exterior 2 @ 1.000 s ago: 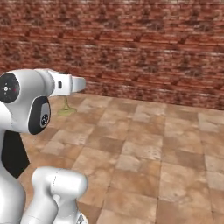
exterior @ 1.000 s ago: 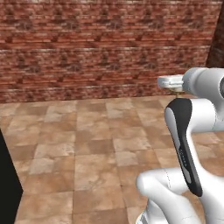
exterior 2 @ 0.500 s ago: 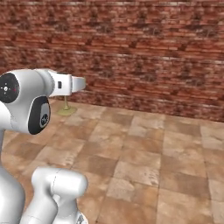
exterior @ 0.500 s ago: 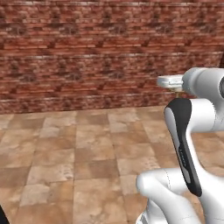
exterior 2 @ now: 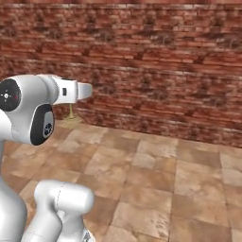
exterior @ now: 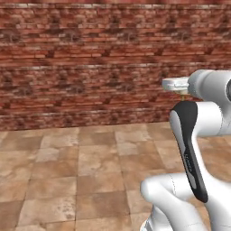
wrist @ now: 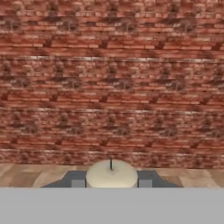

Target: Get the candle and the liquor from the cabinet and move them to the dining counter.

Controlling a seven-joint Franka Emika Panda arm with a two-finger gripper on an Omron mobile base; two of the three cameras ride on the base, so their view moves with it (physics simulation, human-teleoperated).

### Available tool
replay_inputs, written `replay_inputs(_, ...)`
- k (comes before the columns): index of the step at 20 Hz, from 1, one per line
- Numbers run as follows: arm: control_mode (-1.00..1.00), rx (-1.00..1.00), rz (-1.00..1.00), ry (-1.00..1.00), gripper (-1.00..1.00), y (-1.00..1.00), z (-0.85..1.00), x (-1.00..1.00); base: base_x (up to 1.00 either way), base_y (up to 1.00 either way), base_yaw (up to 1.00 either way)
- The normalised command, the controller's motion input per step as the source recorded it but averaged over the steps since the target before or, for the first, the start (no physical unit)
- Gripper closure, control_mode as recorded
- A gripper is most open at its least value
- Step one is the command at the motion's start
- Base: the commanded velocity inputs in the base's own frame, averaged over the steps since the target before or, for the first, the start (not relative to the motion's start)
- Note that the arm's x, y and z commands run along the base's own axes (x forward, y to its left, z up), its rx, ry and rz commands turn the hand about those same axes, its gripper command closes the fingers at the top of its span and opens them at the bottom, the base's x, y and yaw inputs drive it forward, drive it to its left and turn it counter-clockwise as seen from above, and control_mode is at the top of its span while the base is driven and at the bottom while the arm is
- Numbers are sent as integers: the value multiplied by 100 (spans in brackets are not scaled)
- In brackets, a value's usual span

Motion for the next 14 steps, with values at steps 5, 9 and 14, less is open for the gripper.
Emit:
replay_inputs(5, 100, 0, 0, 0, 100, 0, 0, 0, 100, -16, 6)
replay_inputs(9, 100, 0, 0, 0, 100, 0, 0, 0, 100, -2, 13)
replay_inputs(14, 100, 0, 0, 0, 100, 0, 0, 0, 100, -2, 36)
